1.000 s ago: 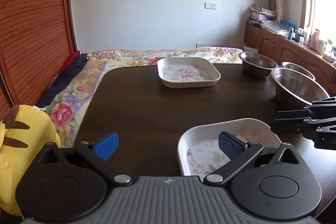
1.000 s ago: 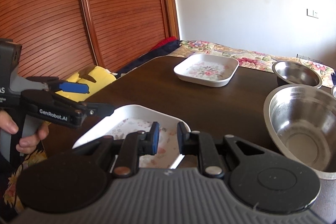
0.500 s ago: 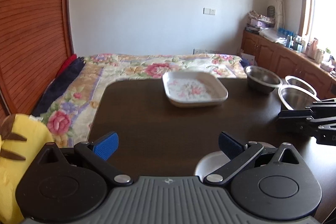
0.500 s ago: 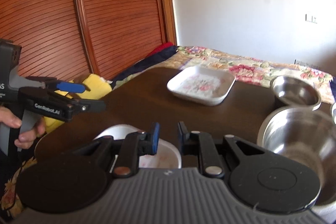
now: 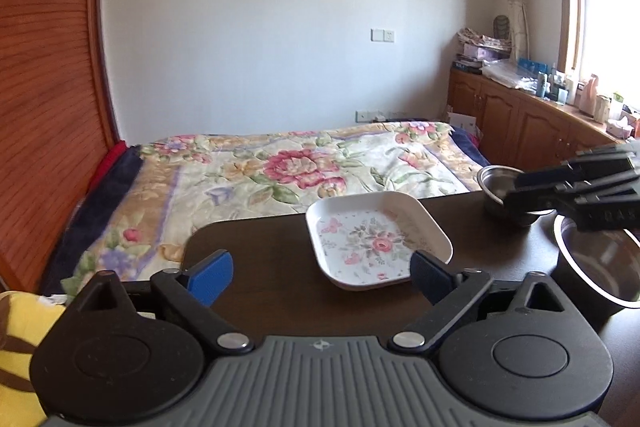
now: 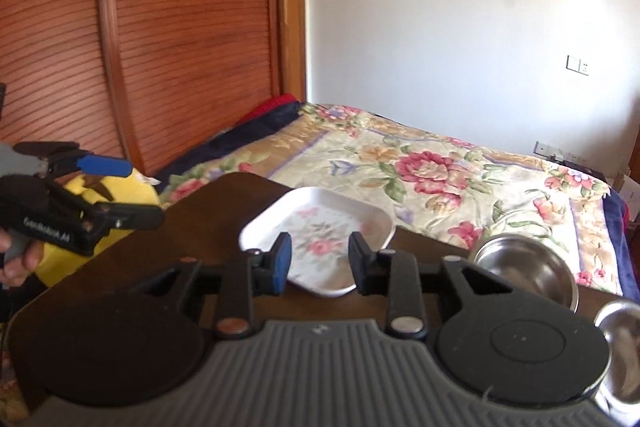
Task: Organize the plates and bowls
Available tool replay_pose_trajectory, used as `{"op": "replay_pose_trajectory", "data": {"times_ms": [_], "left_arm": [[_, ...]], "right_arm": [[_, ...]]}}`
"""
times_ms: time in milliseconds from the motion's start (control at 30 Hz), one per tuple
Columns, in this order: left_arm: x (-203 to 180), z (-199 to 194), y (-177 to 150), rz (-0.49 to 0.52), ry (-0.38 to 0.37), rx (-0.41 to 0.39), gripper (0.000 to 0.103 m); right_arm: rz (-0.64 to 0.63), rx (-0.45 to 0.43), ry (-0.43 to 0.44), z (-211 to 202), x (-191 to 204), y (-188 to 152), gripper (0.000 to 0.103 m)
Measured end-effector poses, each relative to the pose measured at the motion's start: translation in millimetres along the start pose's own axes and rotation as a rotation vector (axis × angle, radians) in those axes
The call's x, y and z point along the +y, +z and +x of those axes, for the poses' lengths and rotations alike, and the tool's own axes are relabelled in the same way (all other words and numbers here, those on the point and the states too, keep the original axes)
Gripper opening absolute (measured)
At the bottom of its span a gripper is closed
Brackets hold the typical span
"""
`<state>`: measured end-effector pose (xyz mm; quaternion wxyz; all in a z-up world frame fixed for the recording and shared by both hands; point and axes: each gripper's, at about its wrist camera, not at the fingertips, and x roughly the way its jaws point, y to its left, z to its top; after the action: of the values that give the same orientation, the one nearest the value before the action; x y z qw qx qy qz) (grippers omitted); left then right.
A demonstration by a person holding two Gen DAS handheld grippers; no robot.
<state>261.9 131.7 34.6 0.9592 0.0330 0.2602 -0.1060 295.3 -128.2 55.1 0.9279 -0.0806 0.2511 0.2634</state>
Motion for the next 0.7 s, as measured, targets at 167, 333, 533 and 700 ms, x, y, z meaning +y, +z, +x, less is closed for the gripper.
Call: {"op": "replay_pose_trajectory", "data": {"times_ms": [167, 333, 533, 700], "left_arm": [[2.6, 26.6, 2.6, -0.003, -0.017, 0.015, 0.090], [6.9, 49.2, 7.1, 0.009, -0.033, 0.034, 0.085], [13.1, 73.5, 10.1, 0.019, -0.054, 0.056, 0.078], [17.0, 91.7, 11.5, 0.016, -0.056, 0.086, 0.071]], "right_arm": [[-0.020, 0.046, -0.023, 24.5, -7.1, 8.2, 0.044], [-0.027, 0.112, -0.034, 51.1, -12.2, 11.3, 0.043], [0.018, 0.204, -0.032, 81.3, -22.1, 14.1, 0.043], [0.043, 0.279, -0.033, 101.5, -27.3, 16.6, 0.043]]}}
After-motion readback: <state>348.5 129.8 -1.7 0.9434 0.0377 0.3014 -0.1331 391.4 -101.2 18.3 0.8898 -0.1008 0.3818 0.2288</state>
